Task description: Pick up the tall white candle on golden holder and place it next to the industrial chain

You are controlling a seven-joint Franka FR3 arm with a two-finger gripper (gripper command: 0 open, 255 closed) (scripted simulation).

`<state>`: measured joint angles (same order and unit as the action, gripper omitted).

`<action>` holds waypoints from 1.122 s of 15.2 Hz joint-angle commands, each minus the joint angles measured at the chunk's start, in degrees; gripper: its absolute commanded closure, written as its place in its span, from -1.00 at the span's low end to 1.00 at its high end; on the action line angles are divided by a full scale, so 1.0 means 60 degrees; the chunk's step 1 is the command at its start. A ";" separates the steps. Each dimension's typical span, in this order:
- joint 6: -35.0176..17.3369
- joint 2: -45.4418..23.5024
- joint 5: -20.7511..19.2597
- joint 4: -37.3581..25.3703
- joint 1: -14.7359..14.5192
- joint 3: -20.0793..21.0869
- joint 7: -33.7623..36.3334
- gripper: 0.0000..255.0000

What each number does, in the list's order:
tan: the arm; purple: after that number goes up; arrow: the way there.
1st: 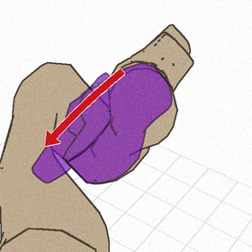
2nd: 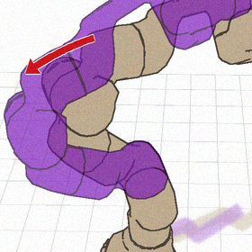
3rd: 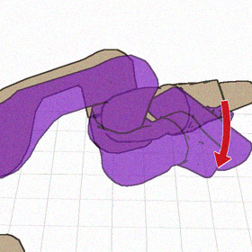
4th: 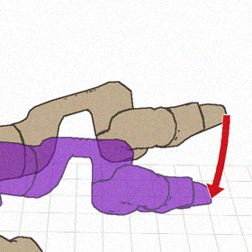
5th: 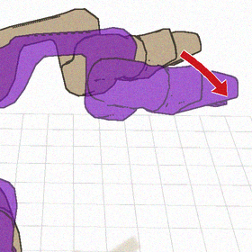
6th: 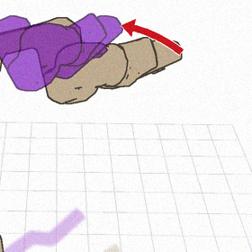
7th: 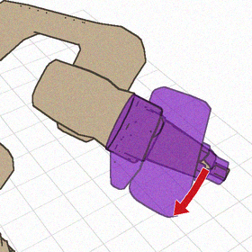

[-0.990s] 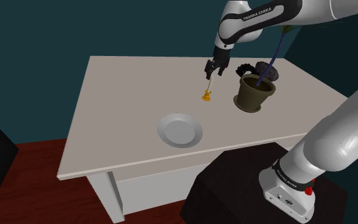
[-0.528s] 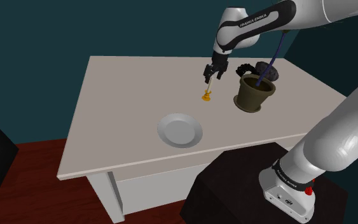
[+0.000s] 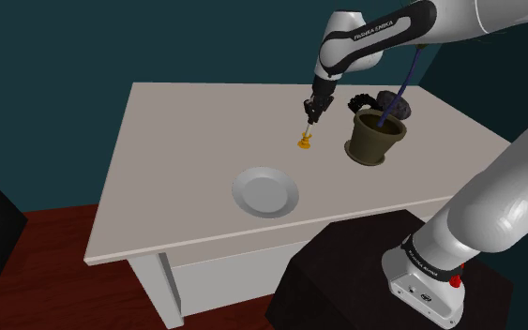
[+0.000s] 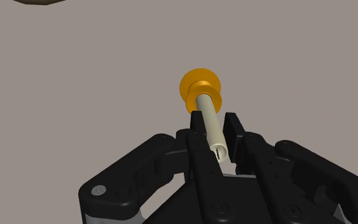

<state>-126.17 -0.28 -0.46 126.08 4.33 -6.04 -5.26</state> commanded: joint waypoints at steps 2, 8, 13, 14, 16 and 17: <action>0.0001 -0.0001 0.0000 0.0002 0.0001 -0.0001 -0.0001 1.00; 0.0250 0.0125 -0.0015 -0.0123 -0.0001 0.0001 0.0010 1.00; 0.0880 0.0402 -0.0045 -0.0478 -0.0005 0.0006 0.0029 1.00; 0.1007 0.0451 -0.0050 -0.0554 -0.0005 0.0008 0.0033 1.00; 0.1259 0.0545 -0.0059 -0.0714 -0.0007 0.0010 0.0038 1.00; 0.1385 0.0589 -0.0063 -0.0797 -0.0007 0.0012 0.0041 1.00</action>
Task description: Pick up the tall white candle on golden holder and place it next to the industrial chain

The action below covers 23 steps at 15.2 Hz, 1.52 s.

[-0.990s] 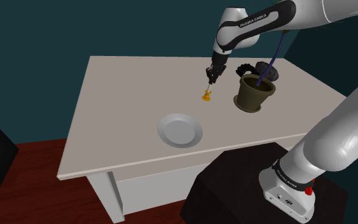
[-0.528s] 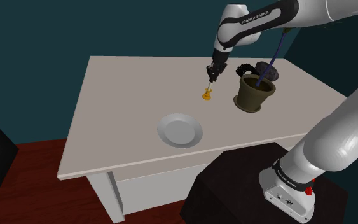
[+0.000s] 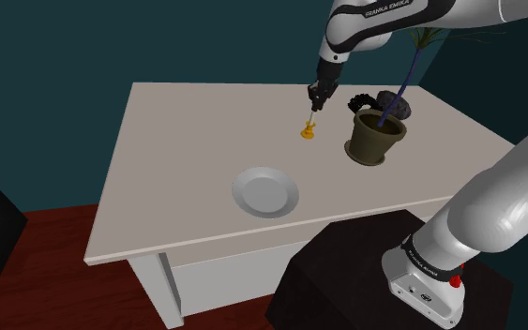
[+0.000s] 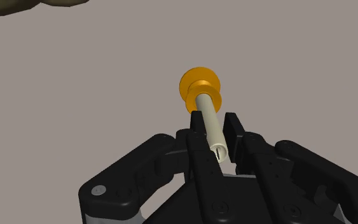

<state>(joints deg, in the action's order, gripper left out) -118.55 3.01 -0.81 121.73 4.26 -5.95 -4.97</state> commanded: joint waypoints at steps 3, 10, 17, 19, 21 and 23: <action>0.0494 0.0159 -0.0015 -0.0332 0.0002 0.0001 0.0001 1.00; 0.1379 0.0367 -0.0031 -0.1010 -0.0003 0.0011 0.0010 1.00; 0.2268 0.0474 -0.0037 -0.1792 -0.0008 0.0019 0.0011 1.00; 0.2524 0.0487 -0.0037 -0.2036 -0.0009 0.0021 0.0010 1.00; 0.2780 0.0491 -0.0036 -0.2288 -0.0011 0.0023 0.0008 1.00; 0.3037 0.0486 -0.0034 -0.2550 -0.0012 0.0024 0.0005 1.00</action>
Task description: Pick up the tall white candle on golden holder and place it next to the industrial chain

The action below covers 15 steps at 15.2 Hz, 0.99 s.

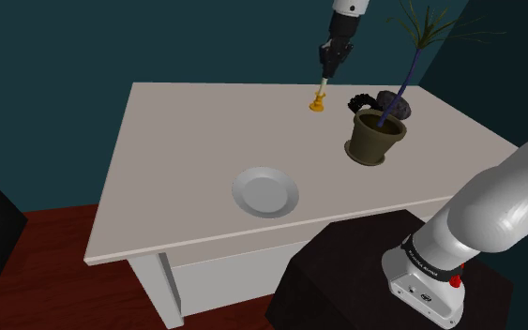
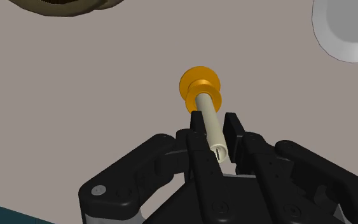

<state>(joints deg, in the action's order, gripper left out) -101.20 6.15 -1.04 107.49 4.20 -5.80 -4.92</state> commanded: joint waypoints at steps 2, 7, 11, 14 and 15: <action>0.0405 -0.0049 0.0006 -0.0449 -0.0002 0.0001 -0.0006 1.00; 0.1058 -0.0120 0.0015 -0.1174 -0.0003 0.0002 -0.0016 1.00; 0.1285 -0.0119 -0.0010 -0.1405 0.0204 -0.0248 -0.0475 1.00; 0.1288 -0.0134 -0.0045 -0.1433 0.0514 -0.0630 -0.1164 1.00; 0.1292 -0.0159 -0.0053 -0.1466 0.0617 -0.0760 -0.1396 1.00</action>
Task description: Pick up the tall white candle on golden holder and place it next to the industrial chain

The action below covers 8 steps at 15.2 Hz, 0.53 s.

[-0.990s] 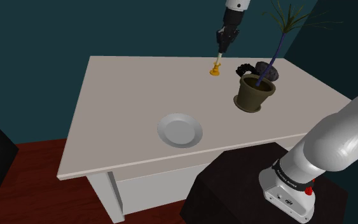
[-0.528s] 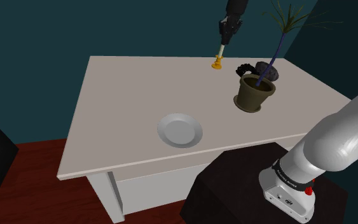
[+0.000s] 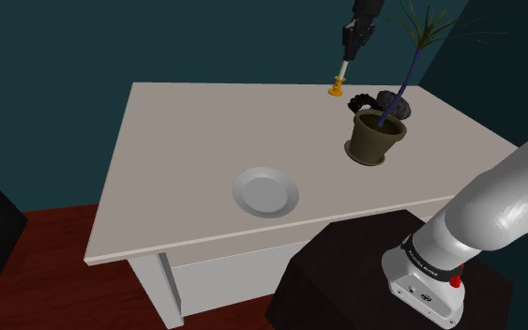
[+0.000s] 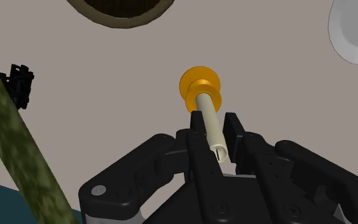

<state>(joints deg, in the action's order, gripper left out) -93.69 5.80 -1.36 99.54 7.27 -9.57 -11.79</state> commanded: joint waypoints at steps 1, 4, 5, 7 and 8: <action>0.0046 -0.0136 -0.0006 -0.0183 0.0208 -0.0262 -0.0485 1.00; 0.0072 -0.0303 -0.0001 -0.0384 0.0527 -0.0649 -0.1192 1.00; 0.0084 -0.0380 0.0008 -0.0474 0.0636 -0.0776 -0.1430 1.00; 0.0114 -0.0565 0.0043 -0.0691 0.0855 -0.1032 -0.1911 1.00; 0.0133 -0.0674 0.0068 -0.0818 0.0968 -0.1159 -0.2153 1.00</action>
<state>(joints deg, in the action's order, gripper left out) -92.85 2.20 -1.03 95.04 12.33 -15.68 -23.01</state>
